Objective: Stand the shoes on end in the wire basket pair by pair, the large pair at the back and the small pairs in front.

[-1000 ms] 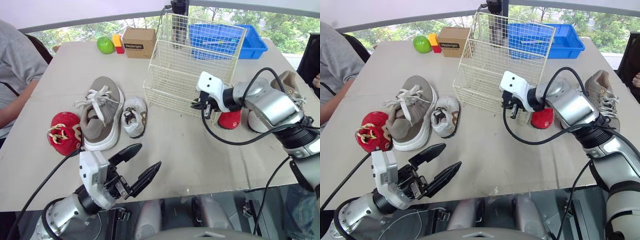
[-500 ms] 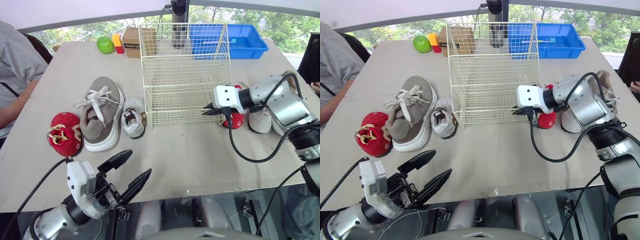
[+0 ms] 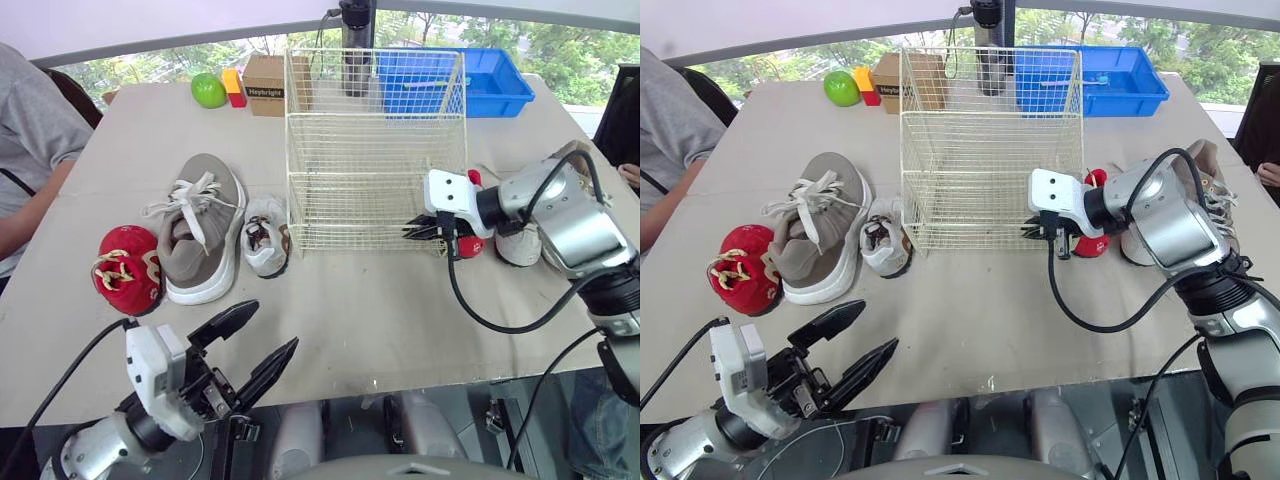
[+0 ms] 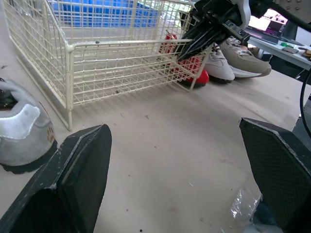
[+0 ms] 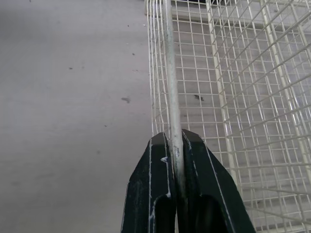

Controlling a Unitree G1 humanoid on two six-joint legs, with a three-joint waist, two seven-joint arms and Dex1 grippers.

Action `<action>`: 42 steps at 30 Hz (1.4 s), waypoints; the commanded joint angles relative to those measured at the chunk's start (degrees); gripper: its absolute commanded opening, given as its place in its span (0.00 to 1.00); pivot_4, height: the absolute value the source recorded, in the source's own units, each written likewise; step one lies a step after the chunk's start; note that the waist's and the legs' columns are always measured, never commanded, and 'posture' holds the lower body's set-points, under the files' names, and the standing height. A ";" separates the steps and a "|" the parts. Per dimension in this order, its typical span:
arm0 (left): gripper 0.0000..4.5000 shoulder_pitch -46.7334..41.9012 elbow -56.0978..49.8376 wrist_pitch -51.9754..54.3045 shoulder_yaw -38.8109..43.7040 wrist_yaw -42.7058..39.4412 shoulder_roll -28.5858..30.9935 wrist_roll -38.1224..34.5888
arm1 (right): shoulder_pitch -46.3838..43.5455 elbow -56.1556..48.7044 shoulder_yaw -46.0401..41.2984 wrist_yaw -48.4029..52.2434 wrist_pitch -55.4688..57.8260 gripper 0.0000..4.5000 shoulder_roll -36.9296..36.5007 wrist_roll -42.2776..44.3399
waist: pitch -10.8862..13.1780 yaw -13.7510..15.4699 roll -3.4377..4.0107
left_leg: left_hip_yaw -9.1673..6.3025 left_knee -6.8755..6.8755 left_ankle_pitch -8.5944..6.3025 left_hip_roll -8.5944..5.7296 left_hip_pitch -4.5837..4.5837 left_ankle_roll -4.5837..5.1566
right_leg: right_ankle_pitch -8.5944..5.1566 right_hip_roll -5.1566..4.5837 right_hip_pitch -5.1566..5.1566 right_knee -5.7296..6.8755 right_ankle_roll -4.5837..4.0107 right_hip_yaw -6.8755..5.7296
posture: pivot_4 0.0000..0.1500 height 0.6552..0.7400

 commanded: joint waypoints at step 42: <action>1.00 -29.36 10.38 24.03 3.86 45.69 2.10 9.08 | 24.35 -22.61 -17.48 -13.18 -9.79 0.99 11.82 22.53 | -0.01 1.05 -0.08 | -0.08 0.07 0.02 -0.11 0.02 -0.02 | 0.15 0.10 0.09 0.12 0.22 -0.13 | 1.00 1.00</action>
